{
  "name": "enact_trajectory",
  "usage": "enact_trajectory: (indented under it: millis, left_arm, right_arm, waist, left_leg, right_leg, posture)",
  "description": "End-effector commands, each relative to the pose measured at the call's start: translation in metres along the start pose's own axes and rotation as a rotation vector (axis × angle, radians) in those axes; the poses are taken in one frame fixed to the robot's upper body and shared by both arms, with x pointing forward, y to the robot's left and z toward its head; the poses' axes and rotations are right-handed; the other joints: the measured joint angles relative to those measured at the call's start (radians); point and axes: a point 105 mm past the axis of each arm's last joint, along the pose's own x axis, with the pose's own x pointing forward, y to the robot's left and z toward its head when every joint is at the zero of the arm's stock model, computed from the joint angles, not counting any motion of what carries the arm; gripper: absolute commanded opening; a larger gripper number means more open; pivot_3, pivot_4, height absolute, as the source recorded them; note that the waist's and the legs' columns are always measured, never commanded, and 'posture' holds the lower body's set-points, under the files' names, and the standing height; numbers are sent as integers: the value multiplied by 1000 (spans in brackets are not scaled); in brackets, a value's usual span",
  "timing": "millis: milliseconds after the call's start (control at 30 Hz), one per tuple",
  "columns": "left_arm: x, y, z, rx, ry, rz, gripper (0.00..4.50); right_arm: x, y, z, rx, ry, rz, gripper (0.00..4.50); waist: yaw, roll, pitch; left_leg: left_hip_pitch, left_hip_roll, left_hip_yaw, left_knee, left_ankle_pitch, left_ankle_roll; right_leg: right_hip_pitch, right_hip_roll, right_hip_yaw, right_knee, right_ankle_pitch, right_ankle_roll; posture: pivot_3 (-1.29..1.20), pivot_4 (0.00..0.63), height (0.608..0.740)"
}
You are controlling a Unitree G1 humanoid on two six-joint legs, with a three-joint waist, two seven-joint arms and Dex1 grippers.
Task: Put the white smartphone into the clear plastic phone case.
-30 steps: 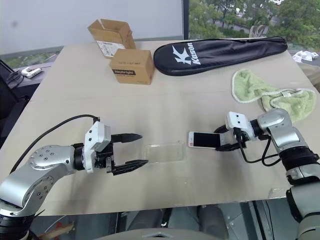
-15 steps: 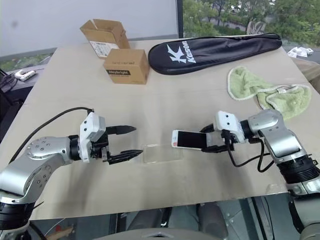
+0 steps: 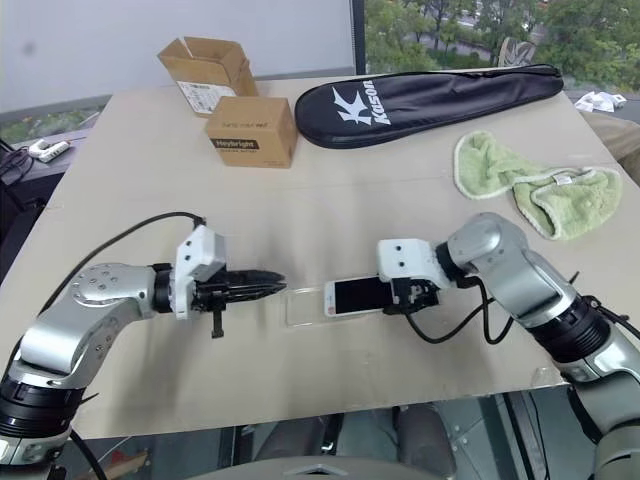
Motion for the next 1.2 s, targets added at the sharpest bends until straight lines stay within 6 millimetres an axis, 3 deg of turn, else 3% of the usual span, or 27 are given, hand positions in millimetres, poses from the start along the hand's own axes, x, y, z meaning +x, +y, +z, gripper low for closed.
enact_trajectory:
  millis: [33, 633, 1200]
  left_arm:
    - [4, 4, 6, 51, -23, -7, 24]
    - [48, -10, -7, 117, -17, -162, 24]
    - [55, -16, -13, 128, 28, -152, 24]
  right_arm:
    - [0, 0, 10, -46, 40, 4, 2819]
    - [7, -5, 22, -69, 109, 15, 2819]
    - [8, 2, 24, -100, 125, 38, 2819]
  waist:
    - [1, 0, 0]
    - [-1, 0, 0]
    - [-1, -1, 0]
  left_leg:
    - [0, 0, 0, 0, 0, 0]
    - [-1, -1, 0, 1, 0, 0]
    - [0, -1, 0, 2, 0, -1]
  right_leg:
    - [0, 0, 0, 0, 0, 0]
    - [-1, 0, 0, 2, 0, 0]
    - [-1, 0, 0, 2, 0, 0]
  posture:
    - [0, 150, 740]
    - [0, 150, 740]
    - [0, 150, 740]
